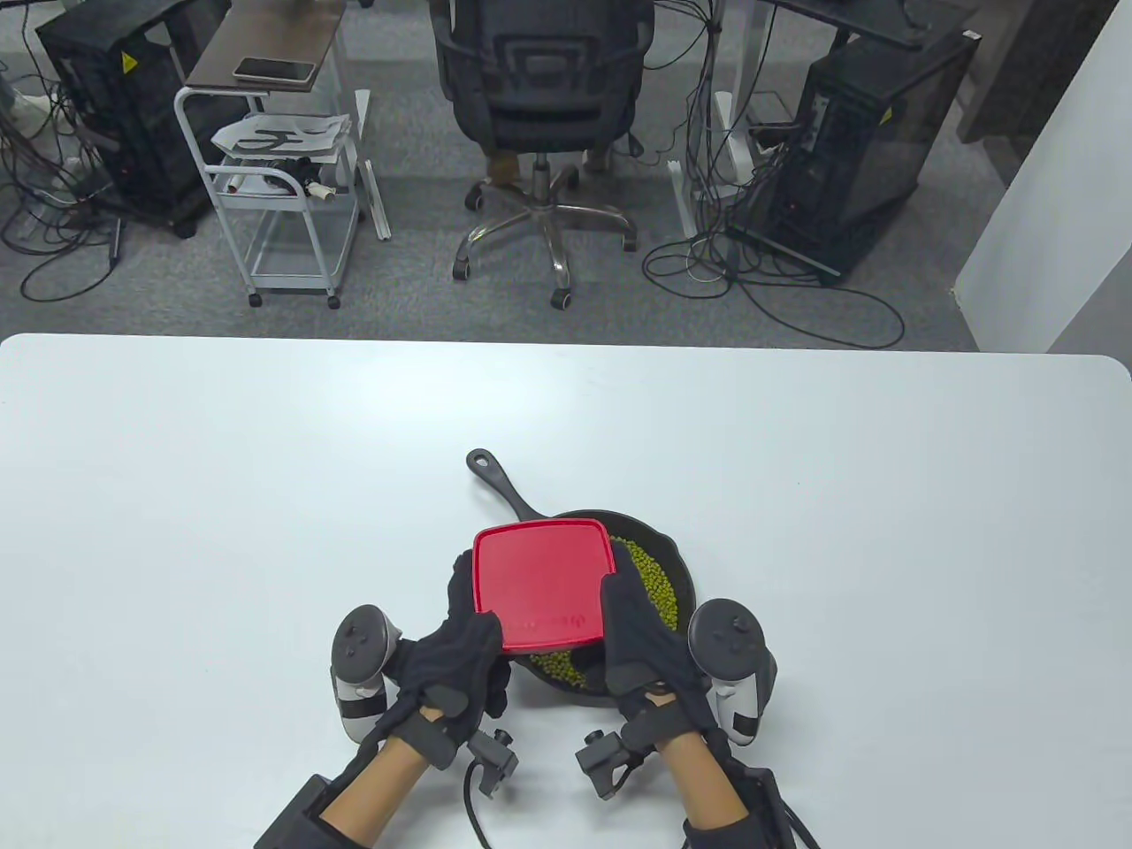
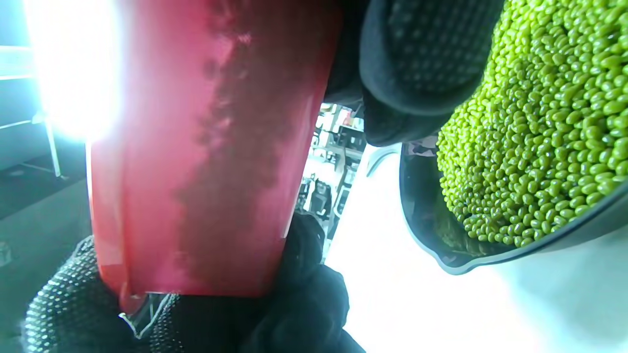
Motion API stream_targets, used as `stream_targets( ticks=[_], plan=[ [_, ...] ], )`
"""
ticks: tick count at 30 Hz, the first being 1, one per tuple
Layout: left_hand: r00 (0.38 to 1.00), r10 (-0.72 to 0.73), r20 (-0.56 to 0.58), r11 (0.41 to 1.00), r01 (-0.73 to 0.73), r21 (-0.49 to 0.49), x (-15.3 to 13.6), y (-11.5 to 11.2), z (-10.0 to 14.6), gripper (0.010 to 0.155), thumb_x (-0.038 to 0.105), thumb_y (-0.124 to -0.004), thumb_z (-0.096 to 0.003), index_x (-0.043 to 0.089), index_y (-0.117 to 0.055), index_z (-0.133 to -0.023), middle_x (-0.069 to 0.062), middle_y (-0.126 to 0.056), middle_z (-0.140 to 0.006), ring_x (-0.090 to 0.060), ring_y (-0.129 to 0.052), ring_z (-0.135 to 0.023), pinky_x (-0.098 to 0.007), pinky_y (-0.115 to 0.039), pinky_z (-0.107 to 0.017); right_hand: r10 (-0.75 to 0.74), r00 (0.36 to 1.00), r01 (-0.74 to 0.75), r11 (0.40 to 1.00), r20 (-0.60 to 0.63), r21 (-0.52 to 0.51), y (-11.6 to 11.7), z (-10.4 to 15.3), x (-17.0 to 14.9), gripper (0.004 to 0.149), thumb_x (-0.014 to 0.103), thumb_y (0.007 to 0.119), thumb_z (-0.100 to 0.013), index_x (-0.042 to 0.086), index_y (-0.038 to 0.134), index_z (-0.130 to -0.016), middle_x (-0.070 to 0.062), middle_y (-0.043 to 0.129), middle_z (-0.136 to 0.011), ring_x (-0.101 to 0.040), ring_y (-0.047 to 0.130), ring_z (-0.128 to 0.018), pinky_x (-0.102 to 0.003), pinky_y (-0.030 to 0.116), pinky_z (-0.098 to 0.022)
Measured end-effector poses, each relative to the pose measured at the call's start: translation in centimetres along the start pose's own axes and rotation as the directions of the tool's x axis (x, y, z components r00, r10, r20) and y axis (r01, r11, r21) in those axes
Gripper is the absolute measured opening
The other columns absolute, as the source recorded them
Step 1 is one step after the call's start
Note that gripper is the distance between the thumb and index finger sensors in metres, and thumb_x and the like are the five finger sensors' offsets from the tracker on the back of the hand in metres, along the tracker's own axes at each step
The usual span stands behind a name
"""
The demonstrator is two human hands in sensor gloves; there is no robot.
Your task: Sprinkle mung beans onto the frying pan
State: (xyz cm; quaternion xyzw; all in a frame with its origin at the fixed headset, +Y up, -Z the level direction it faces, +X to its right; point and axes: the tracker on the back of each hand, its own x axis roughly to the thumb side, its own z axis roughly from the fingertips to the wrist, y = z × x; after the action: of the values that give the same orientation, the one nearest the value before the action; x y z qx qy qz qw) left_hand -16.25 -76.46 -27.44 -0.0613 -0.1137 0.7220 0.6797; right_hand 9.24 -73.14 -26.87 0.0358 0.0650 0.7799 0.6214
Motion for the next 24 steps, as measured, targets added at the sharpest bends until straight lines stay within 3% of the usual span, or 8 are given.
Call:
stream_targets(
  ticks=[6, 15, 19, 24],
  plan=[
    [0.999, 0.033, -0.023, 0.997, -0.035, -0.066, -0.5, -0.1, -0.3, 0.095, 0.078, -0.063, -0.0394, 0.029, -0.012, -0.104, -0.015, -0.075, -0.074, -0.019, -0.089, -0.027, -0.039, -0.088, -0.013, 0.006, 1.000, -0.005, 1.000, -0.008, 0.019, -0.2, -0.3, -0.2, 0.073, 0.063, 0.043, -0.061, 0.019, 0.031, -0.117, -0.021, 0.080, -0.083, -0.045, 0.091, -0.056, -0.036, 0.085, -0.034],
    [0.993, 0.082, -0.083, 0.997, -0.083, -0.008, -0.3, 1.0, 0.1, 0.092, 0.078, -0.064, -0.0418, 0.031, -0.020, -0.108, -0.016, -0.076, -0.076, -0.025, -0.091, -0.034, -0.042, -0.088, -0.018, -0.018, 0.999, 0.022, 0.993, -0.030, 0.117, 0.2, -0.5, -0.2, 0.077, 0.065, 0.046, -0.060, 0.017, 0.026, -0.117, -0.020, 0.076, -0.094, -0.049, 0.085, -0.066, -0.040, 0.083, -0.042],
    [0.990, 0.117, -0.080, 0.993, -0.114, 0.035, 0.4, 2.7, 0.3, 0.088, 0.076, -0.067, -0.0435, 0.032, -0.029, -0.110, -0.018, -0.075, -0.079, -0.030, -0.090, -0.037, -0.044, -0.087, -0.020, 0.022, 1.000, -0.022, 0.986, 0.001, 0.163, 0.2, -0.5, 0.2, 0.077, 0.065, 0.048, -0.060, 0.017, 0.028, -0.117, -0.023, 0.068, -0.102, -0.052, 0.080, -0.071, -0.043, 0.081, -0.046],
    [0.985, 0.167, -0.043, 0.976, -0.159, 0.149, 2.0, 6.1, 0.7, 0.081, 0.071, -0.064, -0.0468, 0.034, -0.033, -0.112, -0.021, -0.069, -0.089, -0.035, -0.088, -0.046, -0.044, -0.087, -0.025, 0.004, 1.000, -0.006, 0.992, 0.009, 0.130, -0.5, -0.6, 0.4, 0.076, 0.063, 0.049, -0.061, 0.016, 0.029, -0.117, -0.024, 0.066, -0.103, -0.053, 0.079, -0.073, -0.044, 0.080, -0.047]
  ],
)
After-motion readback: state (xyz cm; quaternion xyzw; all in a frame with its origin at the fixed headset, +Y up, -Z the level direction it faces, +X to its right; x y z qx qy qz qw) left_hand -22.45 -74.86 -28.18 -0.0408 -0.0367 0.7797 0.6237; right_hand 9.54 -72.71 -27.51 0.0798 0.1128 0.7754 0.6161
